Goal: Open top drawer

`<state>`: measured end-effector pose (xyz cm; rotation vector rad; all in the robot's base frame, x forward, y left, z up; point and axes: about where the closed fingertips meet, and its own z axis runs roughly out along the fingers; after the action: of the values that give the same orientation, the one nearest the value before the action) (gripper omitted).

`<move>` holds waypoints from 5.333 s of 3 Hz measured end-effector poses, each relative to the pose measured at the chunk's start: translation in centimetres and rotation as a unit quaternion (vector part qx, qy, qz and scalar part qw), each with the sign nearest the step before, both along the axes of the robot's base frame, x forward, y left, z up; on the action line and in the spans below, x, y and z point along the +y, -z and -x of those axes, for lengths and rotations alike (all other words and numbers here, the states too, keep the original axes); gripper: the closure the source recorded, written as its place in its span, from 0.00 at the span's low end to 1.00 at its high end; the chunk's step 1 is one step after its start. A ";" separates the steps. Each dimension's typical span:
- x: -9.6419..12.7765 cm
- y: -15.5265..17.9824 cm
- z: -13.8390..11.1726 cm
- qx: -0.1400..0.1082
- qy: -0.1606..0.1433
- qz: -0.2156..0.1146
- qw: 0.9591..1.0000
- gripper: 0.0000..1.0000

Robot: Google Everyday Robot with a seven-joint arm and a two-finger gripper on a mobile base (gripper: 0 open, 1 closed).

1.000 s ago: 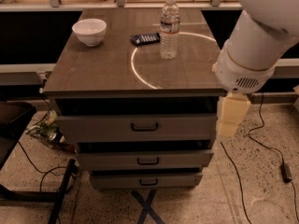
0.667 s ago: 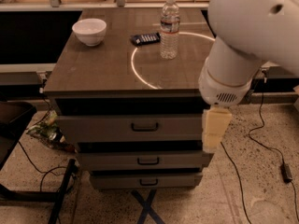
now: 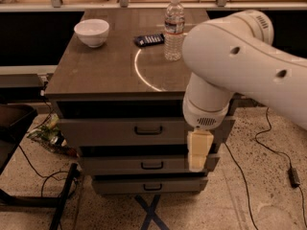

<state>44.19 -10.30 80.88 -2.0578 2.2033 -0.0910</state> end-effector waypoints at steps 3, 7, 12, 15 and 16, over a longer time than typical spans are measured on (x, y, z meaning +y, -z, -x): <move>7.3 8.3 -3.0 0.031 -0.065 0.057 0.996 0.00; 10.3 15.1 -4.0 0.078 -0.086 0.043 0.992 0.41; 10.1 13.9 -2.9 0.056 -0.085 0.032 0.994 1.00; 10.0 9.2 -0.1 0.005 -0.089 0.013 0.996 1.00; 10.0 3.0 2.0 -0.050 -0.094 0.005 0.994 1.00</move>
Offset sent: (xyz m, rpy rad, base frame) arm 0.0390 0.0911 -0.1001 -0.1171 0.0672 0.1663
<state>42.21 -0.29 77.84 -2.2039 1.9450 -0.1837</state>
